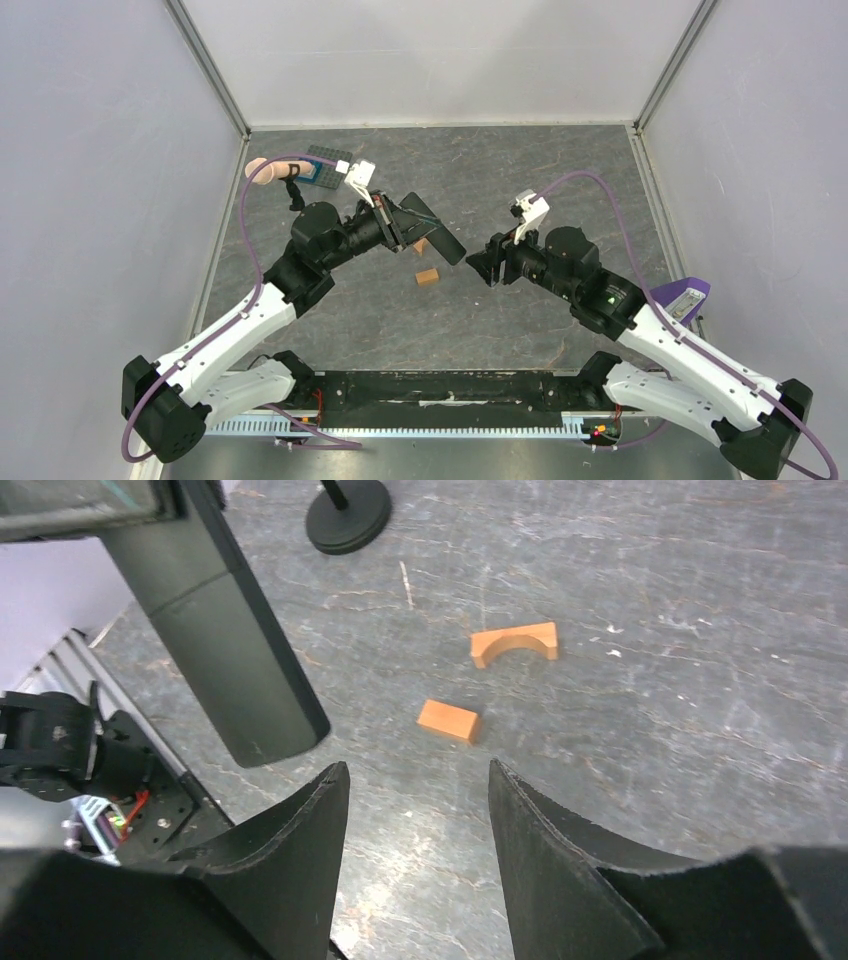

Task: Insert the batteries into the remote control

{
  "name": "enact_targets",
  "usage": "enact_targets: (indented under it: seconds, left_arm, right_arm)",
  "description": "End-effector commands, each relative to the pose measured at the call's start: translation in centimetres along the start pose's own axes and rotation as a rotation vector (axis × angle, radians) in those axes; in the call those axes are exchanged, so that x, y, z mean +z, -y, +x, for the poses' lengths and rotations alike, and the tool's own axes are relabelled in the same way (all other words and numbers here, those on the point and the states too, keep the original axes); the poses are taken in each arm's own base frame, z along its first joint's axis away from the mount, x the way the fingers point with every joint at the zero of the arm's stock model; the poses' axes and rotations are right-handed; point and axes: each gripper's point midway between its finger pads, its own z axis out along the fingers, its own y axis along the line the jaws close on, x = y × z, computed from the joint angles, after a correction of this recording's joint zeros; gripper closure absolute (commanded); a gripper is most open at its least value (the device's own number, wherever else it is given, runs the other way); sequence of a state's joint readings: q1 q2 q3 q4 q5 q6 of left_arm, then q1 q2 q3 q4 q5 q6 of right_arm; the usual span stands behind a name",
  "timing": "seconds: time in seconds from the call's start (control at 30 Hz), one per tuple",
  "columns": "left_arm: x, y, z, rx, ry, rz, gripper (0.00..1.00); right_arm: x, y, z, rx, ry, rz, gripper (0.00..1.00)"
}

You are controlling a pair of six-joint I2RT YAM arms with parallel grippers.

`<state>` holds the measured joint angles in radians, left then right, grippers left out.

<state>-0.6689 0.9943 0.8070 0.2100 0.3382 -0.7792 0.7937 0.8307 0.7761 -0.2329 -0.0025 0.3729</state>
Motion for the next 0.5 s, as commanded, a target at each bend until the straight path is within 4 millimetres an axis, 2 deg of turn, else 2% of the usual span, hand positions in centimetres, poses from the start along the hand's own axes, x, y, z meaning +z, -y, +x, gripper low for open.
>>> enact_targets:
  seconds: [0.0,0.23,0.37,0.47]
  left_arm:
    - [-0.1,1.8,-2.6,-0.009,0.071,0.022,0.98]
    - [-0.1,1.7,-2.3,-0.037,0.075,0.03,0.98]
    - [0.0,2.4,-1.5,-0.029,0.035,0.083,0.98]
    - [-0.5,2.0,-1.5,-0.003,0.043,0.06,0.98]
  right_arm:
    - [0.4,-2.9,-3.3,0.054,0.095,-0.131,0.45]
    - [0.7,-4.4,-4.3,0.113,0.125,-0.201,0.45]
    - [1.2,-4.3,-4.2,0.144,0.122,-0.192,0.44]
    - [1.2,-3.7,-3.8,0.161,0.102,-0.154,0.41]
